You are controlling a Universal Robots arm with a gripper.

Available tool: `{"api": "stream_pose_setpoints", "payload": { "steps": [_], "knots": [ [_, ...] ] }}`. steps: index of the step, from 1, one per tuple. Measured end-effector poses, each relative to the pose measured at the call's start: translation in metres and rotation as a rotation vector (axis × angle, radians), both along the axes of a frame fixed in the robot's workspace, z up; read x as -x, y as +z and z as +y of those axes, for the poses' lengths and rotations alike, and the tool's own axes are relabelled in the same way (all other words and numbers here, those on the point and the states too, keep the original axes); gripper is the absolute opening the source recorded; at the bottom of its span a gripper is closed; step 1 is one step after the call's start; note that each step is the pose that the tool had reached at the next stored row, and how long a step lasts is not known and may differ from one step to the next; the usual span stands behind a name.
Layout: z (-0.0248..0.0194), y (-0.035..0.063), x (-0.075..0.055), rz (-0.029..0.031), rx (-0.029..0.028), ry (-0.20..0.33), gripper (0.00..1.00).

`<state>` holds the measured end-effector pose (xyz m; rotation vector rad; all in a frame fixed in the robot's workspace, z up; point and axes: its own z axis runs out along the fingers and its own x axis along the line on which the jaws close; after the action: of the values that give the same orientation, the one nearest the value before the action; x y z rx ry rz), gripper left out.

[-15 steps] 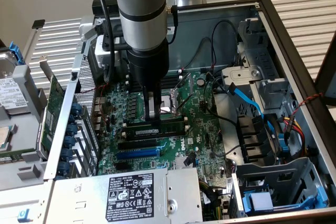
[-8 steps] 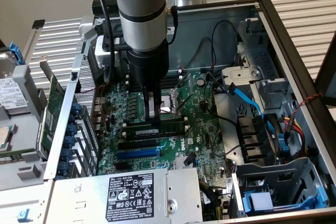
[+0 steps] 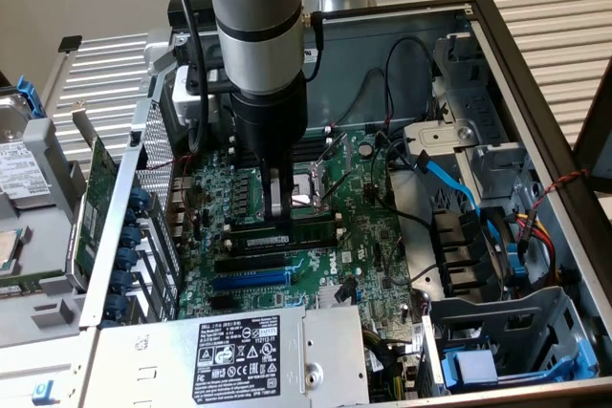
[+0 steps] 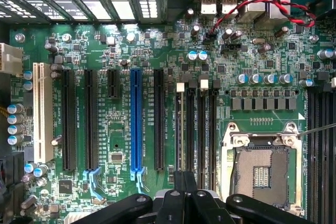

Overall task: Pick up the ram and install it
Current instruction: 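Press down the ram until it locks into place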

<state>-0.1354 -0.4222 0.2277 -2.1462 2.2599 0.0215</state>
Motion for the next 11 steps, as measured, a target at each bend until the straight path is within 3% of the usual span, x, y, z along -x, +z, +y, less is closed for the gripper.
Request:
{"api": "stream_pose_setpoints", "payload": {
  "steps": [11],
  "knots": [
    [-0.0003,-0.0011,-0.0001,-0.0007,-0.0005,0.0,0.1]
  ]
}}
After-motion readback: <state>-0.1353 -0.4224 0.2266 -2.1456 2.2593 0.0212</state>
